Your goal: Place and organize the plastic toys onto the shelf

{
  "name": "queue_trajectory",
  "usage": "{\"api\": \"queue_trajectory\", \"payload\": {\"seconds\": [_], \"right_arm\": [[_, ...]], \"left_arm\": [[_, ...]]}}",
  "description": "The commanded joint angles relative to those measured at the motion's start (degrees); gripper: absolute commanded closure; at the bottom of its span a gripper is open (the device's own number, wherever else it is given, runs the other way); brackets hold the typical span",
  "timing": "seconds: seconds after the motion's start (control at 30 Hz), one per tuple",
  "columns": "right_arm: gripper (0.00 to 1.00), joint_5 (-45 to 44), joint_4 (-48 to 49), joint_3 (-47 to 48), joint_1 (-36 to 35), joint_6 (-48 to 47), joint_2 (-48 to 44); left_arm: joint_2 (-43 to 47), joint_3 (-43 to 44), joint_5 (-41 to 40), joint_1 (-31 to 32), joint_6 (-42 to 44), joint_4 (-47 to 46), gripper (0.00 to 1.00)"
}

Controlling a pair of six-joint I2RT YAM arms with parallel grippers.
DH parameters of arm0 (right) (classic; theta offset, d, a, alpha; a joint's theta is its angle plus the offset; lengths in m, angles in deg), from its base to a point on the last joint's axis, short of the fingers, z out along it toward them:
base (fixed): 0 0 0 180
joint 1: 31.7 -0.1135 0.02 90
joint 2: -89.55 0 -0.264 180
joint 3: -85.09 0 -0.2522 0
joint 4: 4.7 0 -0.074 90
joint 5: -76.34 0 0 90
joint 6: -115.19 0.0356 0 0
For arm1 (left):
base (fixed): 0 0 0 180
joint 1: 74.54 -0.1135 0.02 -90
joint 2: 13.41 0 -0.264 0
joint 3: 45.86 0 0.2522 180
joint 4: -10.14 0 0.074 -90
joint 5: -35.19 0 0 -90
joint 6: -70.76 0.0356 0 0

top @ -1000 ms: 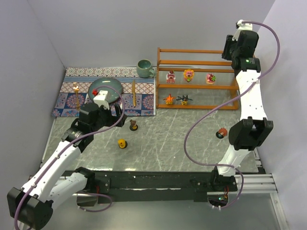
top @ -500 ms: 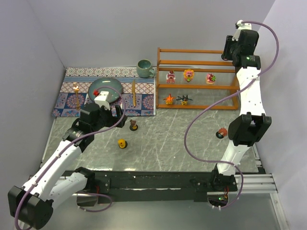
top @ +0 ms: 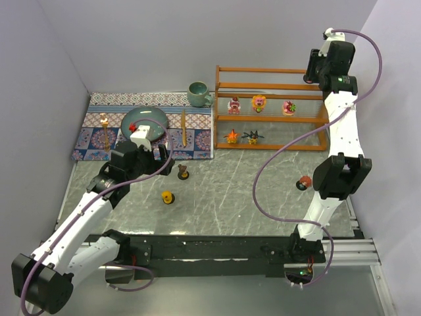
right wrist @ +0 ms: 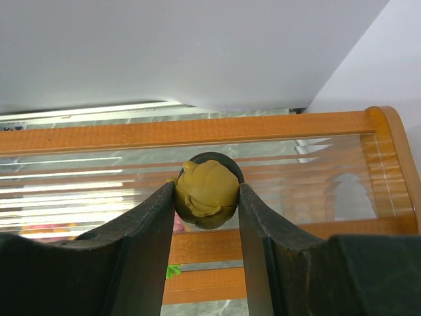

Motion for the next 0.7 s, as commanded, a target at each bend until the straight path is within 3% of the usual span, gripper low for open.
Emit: {"api": "queue_trajectory", "payload": {"seconds": [0.0,0.27,0.67], "right_arm": [[0.85,0.3,1.1,2.2,0.5,0.3,1.0],[0.63,0.4,1.2,2.2,0.6,0.5,1.7],[0.47,0.3,1.7,2.2,0.5,0.7,1.5]], "left_arm": [[0.0,0.0,0.9,-0.3,0.9,-1.7,0.03],[-0.1,0.0,0.9,-0.3,0.9,-1.7,0.03],[-0.2,0.0,0.8,-0.3,1.0,-1.6,0.03]]}}
